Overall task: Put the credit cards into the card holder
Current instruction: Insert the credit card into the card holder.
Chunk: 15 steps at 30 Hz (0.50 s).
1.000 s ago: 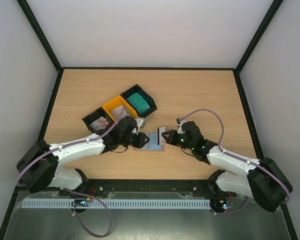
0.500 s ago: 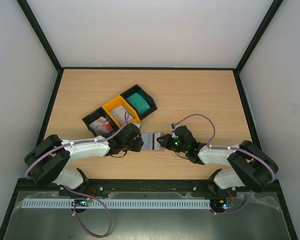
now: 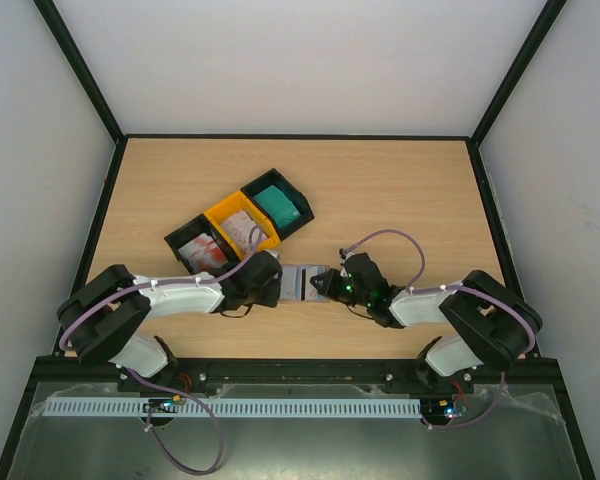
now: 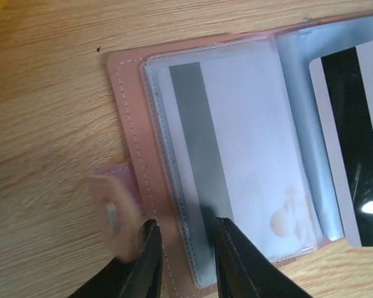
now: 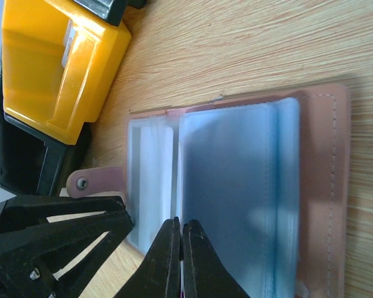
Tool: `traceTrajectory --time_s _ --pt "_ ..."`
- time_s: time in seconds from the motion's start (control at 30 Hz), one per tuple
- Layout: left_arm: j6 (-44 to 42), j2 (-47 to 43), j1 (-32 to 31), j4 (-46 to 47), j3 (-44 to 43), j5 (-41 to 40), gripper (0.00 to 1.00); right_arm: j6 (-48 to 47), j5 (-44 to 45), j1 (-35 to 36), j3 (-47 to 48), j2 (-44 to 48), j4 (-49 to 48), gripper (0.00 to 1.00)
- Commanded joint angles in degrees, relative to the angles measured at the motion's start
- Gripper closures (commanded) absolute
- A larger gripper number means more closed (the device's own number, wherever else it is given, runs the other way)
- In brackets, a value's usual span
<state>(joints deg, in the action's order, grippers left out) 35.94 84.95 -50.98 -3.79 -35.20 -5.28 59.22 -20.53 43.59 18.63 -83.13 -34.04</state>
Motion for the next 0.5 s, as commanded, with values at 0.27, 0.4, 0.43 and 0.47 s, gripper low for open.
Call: traceTrajectory --time_s 0.27,0.4,0.43,0.47 --pt "1.1 2.2 -0.6 1.1 1.7 0.6 0.83 1.4 2.1 0.3 1.7 -3.4 -3.9 0.98" --pt "1.3 2.3 -0.7 1.2 1.9 0.9 0.83 2.6 1.5 0.4 1.6 -5.2 -5.9 0.98" --pt "1.4 2.3 -0.7 1.3 1.8 1.0 0.83 2.8 1.3 0.4 1.7 -5.6 -6.4 0.98" --pt "1.5 2.3 -0.8 1.2 1.8 1.0 0.82 3.1 1.1 0.4 1.6 -6.0 -6.9 0.98"
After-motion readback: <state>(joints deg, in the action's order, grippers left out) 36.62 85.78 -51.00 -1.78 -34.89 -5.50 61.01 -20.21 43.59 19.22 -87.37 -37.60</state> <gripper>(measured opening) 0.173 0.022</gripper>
